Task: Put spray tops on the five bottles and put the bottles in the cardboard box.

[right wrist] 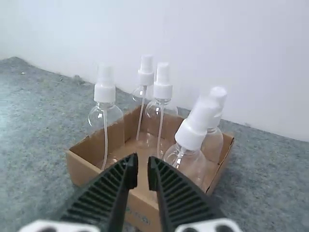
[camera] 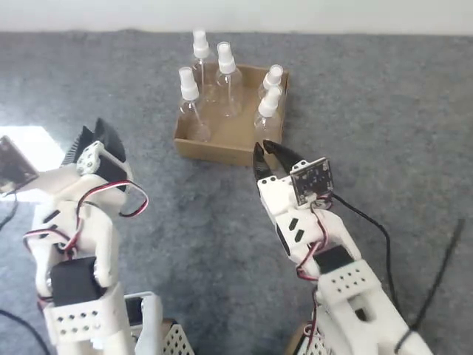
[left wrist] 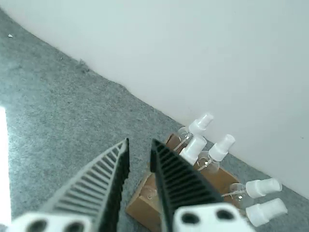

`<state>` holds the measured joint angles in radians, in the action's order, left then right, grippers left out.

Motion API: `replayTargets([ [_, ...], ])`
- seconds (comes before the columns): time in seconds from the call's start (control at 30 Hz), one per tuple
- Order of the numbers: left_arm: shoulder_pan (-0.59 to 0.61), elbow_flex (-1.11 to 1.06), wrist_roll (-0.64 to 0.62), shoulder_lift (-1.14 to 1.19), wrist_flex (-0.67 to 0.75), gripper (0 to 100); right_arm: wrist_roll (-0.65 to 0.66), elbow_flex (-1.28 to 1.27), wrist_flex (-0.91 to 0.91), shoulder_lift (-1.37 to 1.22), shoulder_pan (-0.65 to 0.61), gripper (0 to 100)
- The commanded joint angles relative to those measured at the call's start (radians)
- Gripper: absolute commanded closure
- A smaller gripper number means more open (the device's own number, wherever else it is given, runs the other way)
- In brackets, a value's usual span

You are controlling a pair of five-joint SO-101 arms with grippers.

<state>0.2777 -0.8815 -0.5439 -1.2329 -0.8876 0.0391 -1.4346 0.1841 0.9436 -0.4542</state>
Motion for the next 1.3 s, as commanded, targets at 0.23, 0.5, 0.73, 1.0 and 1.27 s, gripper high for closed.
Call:
replayTargets([
  [0.23, -0.083, 0.053, 0.114, -0.012, 0.037, 99, 0.018, 0.011, -0.34, 0.375, -0.004, 99.2],
  [0.5, -0.106, 0.041, 0.204, -0.15, -0.068, 99, 0.017, 0.009, -0.618, 0.595, 0.065, 99.2],
  [0.73, -0.106, -0.17, 0.219, -0.431, -0.012, 99, 0.012, 0.002, -0.848, 0.816, 0.077, 99.2],
  [1.0, -0.103, -0.34, 0.307, -0.597, -0.021, 99, -0.066, -0.006, -1.004, 0.871, 0.131, 99.2],
  [1.27, -0.103, -0.49, 0.388, -0.589, -0.021, 91, -0.176, -0.044, -1.072, 0.872, 0.291, 99.2],
])
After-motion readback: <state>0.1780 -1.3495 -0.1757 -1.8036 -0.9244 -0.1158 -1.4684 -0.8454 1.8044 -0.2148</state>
